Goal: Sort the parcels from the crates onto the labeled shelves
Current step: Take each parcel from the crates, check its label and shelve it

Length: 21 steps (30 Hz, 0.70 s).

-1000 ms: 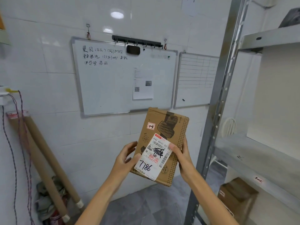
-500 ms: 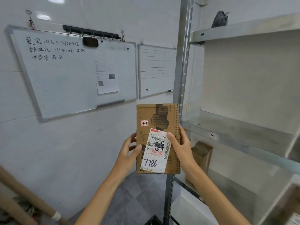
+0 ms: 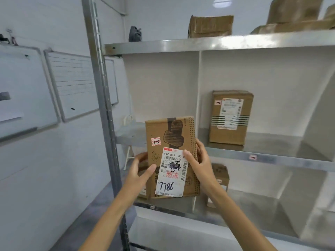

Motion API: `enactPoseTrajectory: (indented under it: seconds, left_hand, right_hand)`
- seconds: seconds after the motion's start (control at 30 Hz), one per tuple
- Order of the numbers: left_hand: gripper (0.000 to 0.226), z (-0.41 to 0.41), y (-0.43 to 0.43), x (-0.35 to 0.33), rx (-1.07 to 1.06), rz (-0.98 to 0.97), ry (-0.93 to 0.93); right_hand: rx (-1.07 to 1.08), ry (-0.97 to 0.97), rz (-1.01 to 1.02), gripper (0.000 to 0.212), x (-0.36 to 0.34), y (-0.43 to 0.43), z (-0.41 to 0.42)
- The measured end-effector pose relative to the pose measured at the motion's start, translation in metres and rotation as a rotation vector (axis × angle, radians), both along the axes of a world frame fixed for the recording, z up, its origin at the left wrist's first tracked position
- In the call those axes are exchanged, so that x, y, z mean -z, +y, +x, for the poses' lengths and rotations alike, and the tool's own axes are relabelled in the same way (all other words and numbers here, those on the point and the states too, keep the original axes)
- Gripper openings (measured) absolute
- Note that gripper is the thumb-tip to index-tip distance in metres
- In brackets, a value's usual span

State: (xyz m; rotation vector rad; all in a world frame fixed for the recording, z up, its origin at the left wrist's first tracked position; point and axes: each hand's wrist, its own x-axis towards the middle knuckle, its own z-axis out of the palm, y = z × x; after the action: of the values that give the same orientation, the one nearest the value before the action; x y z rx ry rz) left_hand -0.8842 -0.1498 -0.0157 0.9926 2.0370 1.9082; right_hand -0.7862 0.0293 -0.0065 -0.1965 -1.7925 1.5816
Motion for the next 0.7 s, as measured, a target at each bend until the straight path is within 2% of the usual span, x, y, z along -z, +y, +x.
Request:
enactPoseTrajectory:
  seconds: [0.1, 0.27, 0.37, 0.5, 0.7]
  left_hand:
    - [0.05, 0.027, 0.039, -0.003, 0.074, -0.008, 0.024]
    - [0.036, 0.089, 0.105, -0.005, 0.205, -0.01, 0.006]
    - [0.04, 0.128, 0.143, -0.005, 0.267, 0.0, -0.021]
    - [0.035, 0.183, 0.187, -0.004, 0.305, 0.01, -0.024]
    - [0.035, 0.259, 0.239, 0.002, 0.341, 0.012, -0.03]
  right_hand:
    - [0.076, 0.01, -0.036, 0.052, 0.003, 0.033, 0.045]
    - [0.193, 0.041, -0.051, 0.05, 0.008, 0.086, 0.125]
    - [0.236, 0.051, -0.054, 0.051, 0.008, 0.116, 0.174]
    - [0.281, 0.052, -0.051, 0.052, 0.006, 0.152, 0.239]
    - [0.337, 0.016, -0.072, 0.063, 0.013, 0.196, 0.323]
